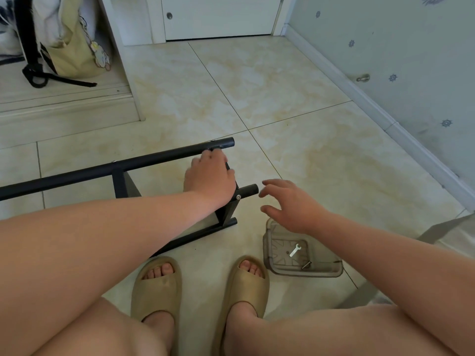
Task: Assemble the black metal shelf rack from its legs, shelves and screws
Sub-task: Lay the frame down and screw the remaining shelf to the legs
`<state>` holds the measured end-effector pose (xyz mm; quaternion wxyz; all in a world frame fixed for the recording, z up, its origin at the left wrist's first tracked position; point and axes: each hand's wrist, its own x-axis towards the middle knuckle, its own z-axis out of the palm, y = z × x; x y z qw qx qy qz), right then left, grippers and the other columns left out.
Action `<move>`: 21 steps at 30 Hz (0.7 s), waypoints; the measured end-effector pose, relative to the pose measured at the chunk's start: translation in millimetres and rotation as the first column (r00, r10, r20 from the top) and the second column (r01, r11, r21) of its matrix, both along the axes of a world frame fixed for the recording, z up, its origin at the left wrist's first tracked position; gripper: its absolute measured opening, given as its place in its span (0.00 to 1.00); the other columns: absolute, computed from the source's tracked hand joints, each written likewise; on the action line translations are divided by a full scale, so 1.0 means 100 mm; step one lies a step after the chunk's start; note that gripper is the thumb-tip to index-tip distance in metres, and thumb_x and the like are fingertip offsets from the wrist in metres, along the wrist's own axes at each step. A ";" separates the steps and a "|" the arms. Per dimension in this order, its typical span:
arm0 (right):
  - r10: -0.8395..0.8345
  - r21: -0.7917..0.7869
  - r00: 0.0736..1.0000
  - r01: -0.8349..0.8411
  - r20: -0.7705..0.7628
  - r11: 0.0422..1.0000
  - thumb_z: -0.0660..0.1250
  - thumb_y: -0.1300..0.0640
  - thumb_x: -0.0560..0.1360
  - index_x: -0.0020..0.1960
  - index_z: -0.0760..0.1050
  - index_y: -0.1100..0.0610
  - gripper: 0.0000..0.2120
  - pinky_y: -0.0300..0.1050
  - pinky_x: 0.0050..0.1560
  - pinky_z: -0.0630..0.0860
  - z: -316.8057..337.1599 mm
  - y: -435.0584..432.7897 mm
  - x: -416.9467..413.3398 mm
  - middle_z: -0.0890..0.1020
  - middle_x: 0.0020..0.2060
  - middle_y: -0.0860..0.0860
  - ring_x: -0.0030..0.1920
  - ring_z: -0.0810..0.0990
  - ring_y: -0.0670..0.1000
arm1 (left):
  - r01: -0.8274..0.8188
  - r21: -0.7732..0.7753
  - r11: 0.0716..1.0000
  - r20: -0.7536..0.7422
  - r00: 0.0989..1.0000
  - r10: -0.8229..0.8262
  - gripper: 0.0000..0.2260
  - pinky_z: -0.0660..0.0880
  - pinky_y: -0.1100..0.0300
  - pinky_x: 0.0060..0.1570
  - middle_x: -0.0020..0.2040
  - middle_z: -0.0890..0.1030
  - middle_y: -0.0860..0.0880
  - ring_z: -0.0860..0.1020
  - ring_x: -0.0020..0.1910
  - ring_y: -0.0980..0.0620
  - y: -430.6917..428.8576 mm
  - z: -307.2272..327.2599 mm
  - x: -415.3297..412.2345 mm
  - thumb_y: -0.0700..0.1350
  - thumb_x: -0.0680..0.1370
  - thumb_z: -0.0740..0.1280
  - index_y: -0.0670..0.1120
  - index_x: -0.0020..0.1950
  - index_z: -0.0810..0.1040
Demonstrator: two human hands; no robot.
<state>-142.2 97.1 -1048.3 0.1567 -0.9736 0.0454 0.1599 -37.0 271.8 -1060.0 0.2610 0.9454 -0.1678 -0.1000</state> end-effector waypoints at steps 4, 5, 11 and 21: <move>-0.107 -0.032 0.992 0.105 -0.073 0.994 0.65 0.51 0.81 0.72 0.72 0.50 0.20 0.46 0.70 0.67 0.04 -0.34 -0.29 0.73 0.71 0.48 0.71 0.71 0.52 | 0.456 -0.074 0.887 0.194 0.879 -0.436 0.06 0.68 0.55 0.42 0.50 0.73 0.54 0.74 0.47 0.51 -0.13 0.11 -0.24 0.48 0.82 0.58 0.50 0.57 0.71; -0.123 -0.048 0.986 0.119 -0.110 0.992 0.64 0.51 0.82 0.73 0.71 0.50 0.20 0.46 0.70 0.68 0.01 -0.41 -0.35 0.74 0.71 0.48 0.71 0.72 0.52 | 0.548 -0.037 0.835 0.143 0.830 -0.539 0.06 0.68 0.56 0.40 0.47 0.71 0.57 0.74 0.45 0.52 -0.17 0.08 -0.32 0.48 0.82 0.58 0.51 0.57 0.71; -0.244 -0.107 0.921 0.222 -0.304 0.969 0.61 0.53 0.83 0.75 0.69 0.50 0.21 0.49 0.67 0.71 -0.54 -0.81 -0.61 0.77 0.69 0.50 0.68 0.74 0.55 | 0.798 0.192 0.571 -0.287 0.603 -0.745 0.13 0.75 0.50 0.51 0.59 0.74 0.52 0.75 0.51 0.50 -0.48 -0.39 -0.63 0.48 0.82 0.59 0.53 0.67 0.69; -0.322 0.029 0.853 0.365 -0.411 0.931 0.62 0.56 0.81 0.72 0.73 0.53 0.19 0.48 0.65 0.74 -1.71 -1.06 -0.85 0.80 0.65 0.52 0.64 0.79 0.54 | 0.840 0.243 0.485 -0.449 0.540 -0.711 0.23 0.77 0.51 0.53 0.68 0.72 0.49 0.77 0.59 0.46 -0.81 -1.44 -0.76 0.54 0.82 0.63 0.57 0.76 0.61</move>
